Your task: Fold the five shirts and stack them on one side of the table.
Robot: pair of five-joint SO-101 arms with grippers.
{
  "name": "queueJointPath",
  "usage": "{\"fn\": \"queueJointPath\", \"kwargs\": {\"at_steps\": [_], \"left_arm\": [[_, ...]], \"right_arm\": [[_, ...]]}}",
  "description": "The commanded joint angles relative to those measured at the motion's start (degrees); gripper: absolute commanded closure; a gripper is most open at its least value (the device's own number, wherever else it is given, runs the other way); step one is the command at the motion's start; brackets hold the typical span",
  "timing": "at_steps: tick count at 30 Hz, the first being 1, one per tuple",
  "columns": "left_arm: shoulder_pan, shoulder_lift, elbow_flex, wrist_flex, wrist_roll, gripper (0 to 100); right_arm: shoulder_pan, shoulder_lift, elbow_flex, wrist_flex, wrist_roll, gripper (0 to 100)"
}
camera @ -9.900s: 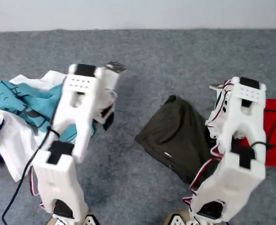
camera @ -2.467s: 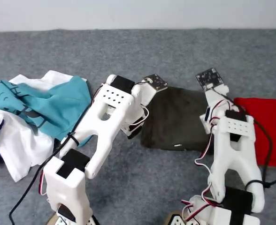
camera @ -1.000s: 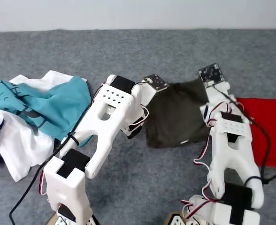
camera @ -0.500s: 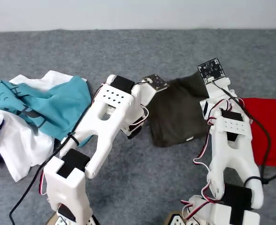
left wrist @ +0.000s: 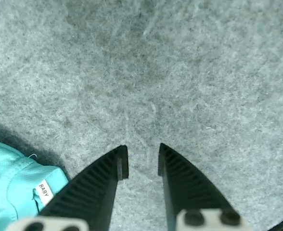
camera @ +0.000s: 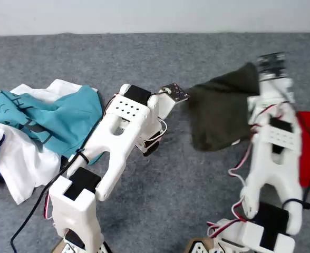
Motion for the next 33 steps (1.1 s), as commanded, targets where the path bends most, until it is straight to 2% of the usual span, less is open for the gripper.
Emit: {"fn": "queueJointPath", "kwargs": {"at_steps": [1, 5, 8, 14, 20, 29, 33], "left_arm": [[0.4, -3.4, -0.2, -0.3, -0.6, 88], [0.4, -3.3, -0.1, -0.3, -0.6, 88], [0.4, -3.3, -0.1, -0.3, -0.6, 88], [2.0, -3.3, -0.1, -0.3, -0.6, 88], [4.4, -3.3, -0.1, -0.3, -0.8, 88], [4.0, -3.3, -0.1, 0.8, -1.0, 88], [3.9, -3.3, -0.1, 0.6, -1.1, 88]], "right_arm": [[6.6, -3.6, -7.2, 11.1, -5.6, 98.9], [14.7, -9.5, -7.6, 23.1, -11.8, 98.9], [19.8, -13.1, -4.3, 28.2, -13.5, 98.8], [28.1, -15.3, 9.1, 21.6, -14.4, 98.8], [32.0, -15.3, 21.1, 12.4, -17.3, 98.8], [38.4, -15.3, 21.9, 16.0, -17.0, 98.7], [38.4, -15.7, 21.5, 19.1, -10.2, 92.8]]}}
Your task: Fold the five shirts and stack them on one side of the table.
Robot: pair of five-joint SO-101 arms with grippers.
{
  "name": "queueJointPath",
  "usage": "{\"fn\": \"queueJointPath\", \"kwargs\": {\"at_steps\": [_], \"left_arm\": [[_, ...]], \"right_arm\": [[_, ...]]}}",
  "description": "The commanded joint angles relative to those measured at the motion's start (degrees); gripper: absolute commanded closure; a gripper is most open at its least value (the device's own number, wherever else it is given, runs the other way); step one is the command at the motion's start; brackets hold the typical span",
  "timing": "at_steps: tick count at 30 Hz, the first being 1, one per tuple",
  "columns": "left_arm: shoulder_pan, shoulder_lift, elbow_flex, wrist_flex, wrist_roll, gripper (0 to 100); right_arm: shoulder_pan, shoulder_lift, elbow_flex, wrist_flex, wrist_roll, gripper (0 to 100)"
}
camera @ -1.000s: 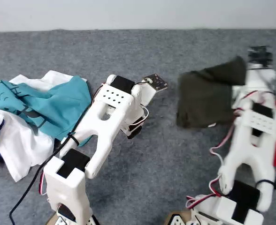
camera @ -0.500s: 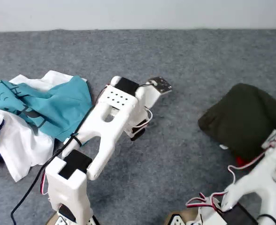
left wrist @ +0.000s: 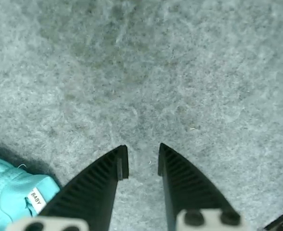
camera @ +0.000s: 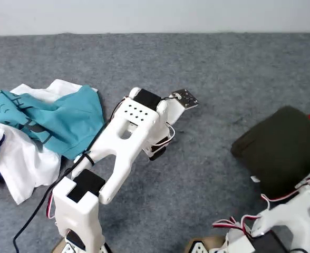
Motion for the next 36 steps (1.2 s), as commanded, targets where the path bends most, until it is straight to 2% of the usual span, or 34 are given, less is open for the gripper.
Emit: {"fn": "queueJointPath", "kwargs": {"at_steps": [1, 5, 9, 13, 19, 23, 27, 31, 36], "left_arm": [[0.0, -3.3, -0.1, 0.4, -1.0, 88], [-2.7, -3.9, -0.5, 0.6, -2.7, 88], [-7.0, -3.9, -0.6, 1.1, -3.1, 88], [-9.4, -3.9, -2.9, 2.5, -3.1, 88], [-9.5, -3.9, -2.9, 2.7, -3.1, 88], [-9.4, -3.9, -2.9, 2.6, -3.1, 88], [-9.3, -3.7, -2.9, 2.5, -3.1, 88], [-9.5, -3.7, -2.9, 2.6, -2.9, 88], [-9.5, -3.3, -2.9, 2.6, -2.8, 88]], "right_arm": [[1.1, -2.5, -0.6, 2.2, 4.2, 90.5], [0.9, -2.7, -2.4, 5.8, 5.3, 85.0], [-1.4, -5.9, -10.5, 18.8, 9.0, 82.8], [-4.9, -10.9, -19.6, 27.1, 9.2, 82.8], [-6.5, -13.1, -21.9, 28.8, 9.2, 83.0], [-9.7, -13.0, -21.7, 20.8, 9.1, 83.0], [-17.1, -9.5, -18.8, 1.5, 9.1, 83.0], [-21.2, 1.5, -21.2, -15.5, 9.6, 83.0], [-21.4, 20.1, -35.7, -13.1, 13.4, 83.0]]}}
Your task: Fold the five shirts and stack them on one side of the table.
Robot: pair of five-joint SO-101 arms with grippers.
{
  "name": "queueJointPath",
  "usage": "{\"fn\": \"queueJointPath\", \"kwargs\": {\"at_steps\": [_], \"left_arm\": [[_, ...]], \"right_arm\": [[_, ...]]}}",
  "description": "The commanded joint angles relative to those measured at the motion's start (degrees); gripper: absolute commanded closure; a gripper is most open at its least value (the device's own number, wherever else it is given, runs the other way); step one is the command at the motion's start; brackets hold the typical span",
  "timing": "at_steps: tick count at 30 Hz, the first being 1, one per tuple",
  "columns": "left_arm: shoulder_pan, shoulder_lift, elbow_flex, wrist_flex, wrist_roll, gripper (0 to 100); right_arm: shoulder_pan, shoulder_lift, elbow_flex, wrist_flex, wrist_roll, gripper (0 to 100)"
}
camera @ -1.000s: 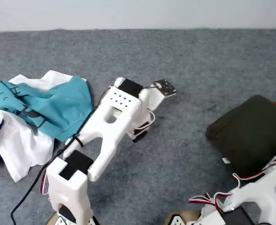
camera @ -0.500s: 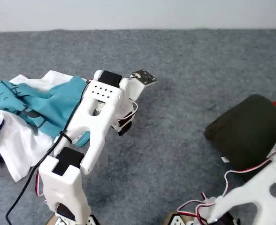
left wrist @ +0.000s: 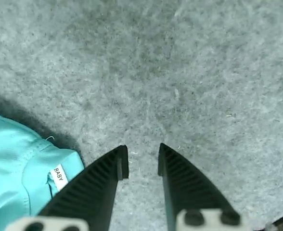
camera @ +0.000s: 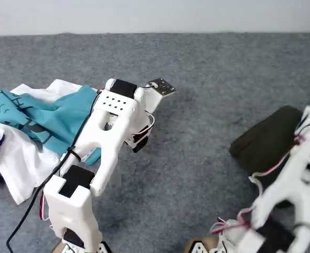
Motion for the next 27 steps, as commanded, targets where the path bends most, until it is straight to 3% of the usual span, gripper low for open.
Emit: {"fn": "queueJointPath", "kwargs": {"at_steps": [1, 11, 20, 27], "left_arm": [[-0.4, -3.3, -1.7, 0.5, -0.4, 88], [-0.4, -3.2, -1.6, 0.5, -0.4, 88], [-0.4, -3.2, 0.6, 0.3, -0.4, 88], [-0.5, -3.2, 0.7, 0.3, -0.4, 88]], "right_arm": [[-0.7, 12.4, -12.8, 2.2, 2.9, 83.0], [-1.6, 32.1, -33.4, 22.7, 12.4, 83.2], [-2.2, 39.5, -33.8, 22.1, 24.4, 84.3], [-2.0, 41.7, -34.1, 22.0, 26.8, 98.0]]}}
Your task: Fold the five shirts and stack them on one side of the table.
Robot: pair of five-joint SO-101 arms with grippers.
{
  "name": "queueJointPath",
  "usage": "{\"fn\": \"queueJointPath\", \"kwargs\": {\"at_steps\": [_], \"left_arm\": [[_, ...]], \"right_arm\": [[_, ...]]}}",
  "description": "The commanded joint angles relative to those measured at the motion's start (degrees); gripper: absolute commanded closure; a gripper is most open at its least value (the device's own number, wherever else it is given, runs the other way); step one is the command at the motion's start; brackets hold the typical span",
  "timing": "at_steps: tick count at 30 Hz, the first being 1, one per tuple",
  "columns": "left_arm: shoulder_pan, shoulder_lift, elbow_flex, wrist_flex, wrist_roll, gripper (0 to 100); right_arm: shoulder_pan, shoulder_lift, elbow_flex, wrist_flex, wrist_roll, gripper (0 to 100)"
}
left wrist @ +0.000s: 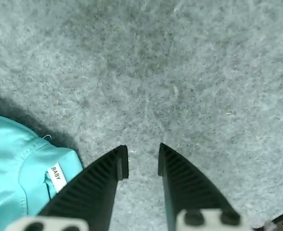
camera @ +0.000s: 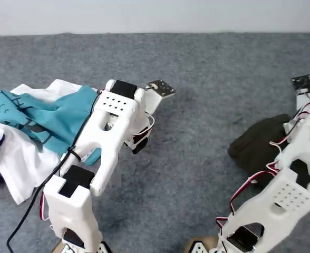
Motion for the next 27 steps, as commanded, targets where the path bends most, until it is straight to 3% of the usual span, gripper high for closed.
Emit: {"fn": "queueJointPath", "kwargs": {"at_steps": [1, 8, 14, 19, 27], "left_arm": [[-0.5, -3.2, 0.0, 0.3, -0.4, 88], [-0.5, -3.2, 0.0, 0.4, -0.4, 88], [-0.5, -3.2, 0.0, 0.4, -0.4, 88], [-0.5, -3.2, 0.0, 0.4, -0.4, 88], [-0.5, -3.2, 0.0, 0.4, -0.4, 89]], "right_arm": [[-0.7, -0.7, -1.5, 0.2, 0.8, 98.4], [-0.6, -10.5, -4.0, 6.6, -6.8, 81.3], [-2.5, -16.5, -4.1, 12.2, -6.6, 80.7], [-5.5, -13.0, -4.1, 14.9, -6.6, 80.8], [-5.9, -4.2, -4.4, 7.3, -6.5, 80.5]]}}
